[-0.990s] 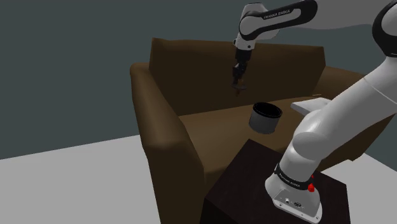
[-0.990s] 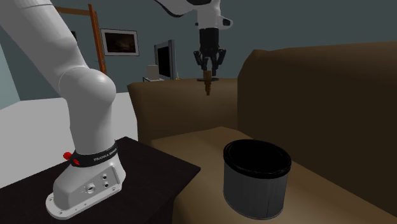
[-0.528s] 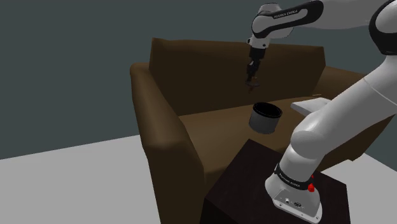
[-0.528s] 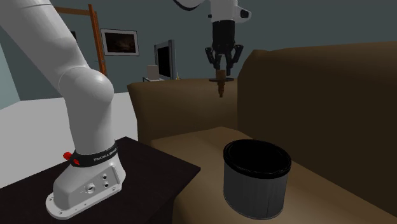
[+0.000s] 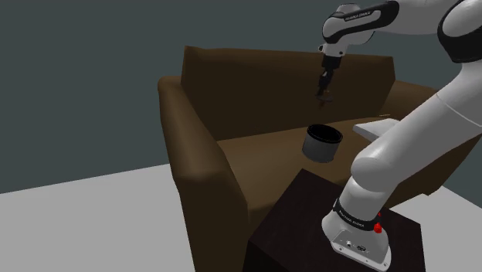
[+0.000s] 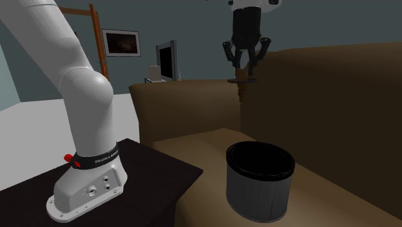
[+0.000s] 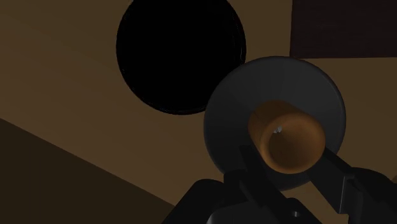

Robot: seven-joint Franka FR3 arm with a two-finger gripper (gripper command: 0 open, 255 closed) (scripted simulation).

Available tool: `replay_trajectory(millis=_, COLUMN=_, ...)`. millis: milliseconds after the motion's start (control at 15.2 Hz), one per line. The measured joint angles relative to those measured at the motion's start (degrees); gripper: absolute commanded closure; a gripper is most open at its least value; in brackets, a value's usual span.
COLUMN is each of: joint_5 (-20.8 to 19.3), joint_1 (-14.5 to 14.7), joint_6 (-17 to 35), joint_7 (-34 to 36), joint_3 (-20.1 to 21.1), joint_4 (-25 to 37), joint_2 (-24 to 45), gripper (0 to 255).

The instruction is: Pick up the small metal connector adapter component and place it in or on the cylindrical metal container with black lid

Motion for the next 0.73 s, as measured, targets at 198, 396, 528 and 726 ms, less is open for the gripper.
replay_trajectory(millis=198, joint_5=0.46, joint_1=-0.85, joint_6=-0.11, joint_7=-5.13, joint_3=-3.82, joint_4=3.15, joint_2=2.59, gripper=255)
replay_trajectory(millis=396, joint_5=1.49, joint_1=-1.49, joint_6=-0.67, joint_7=-9.90, joint_3=-7.27, joint_4=6.67, joint_2=5.34, gripper=255)
replay_trajectory(millis=528, joint_5=2.24, joint_1=-1.71, joint_6=-0.84, joint_7=-12.15, joint_3=-8.83, joint_4=8.39, joint_2=6.89, gripper=255)
replay_trajectory(millis=726, joint_5=2.60, joint_1=-1.87, joint_6=1.29, joint_7=-13.15, joint_3=-9.79, joint_4=7.19, joint_2=7.87, gripper=255)
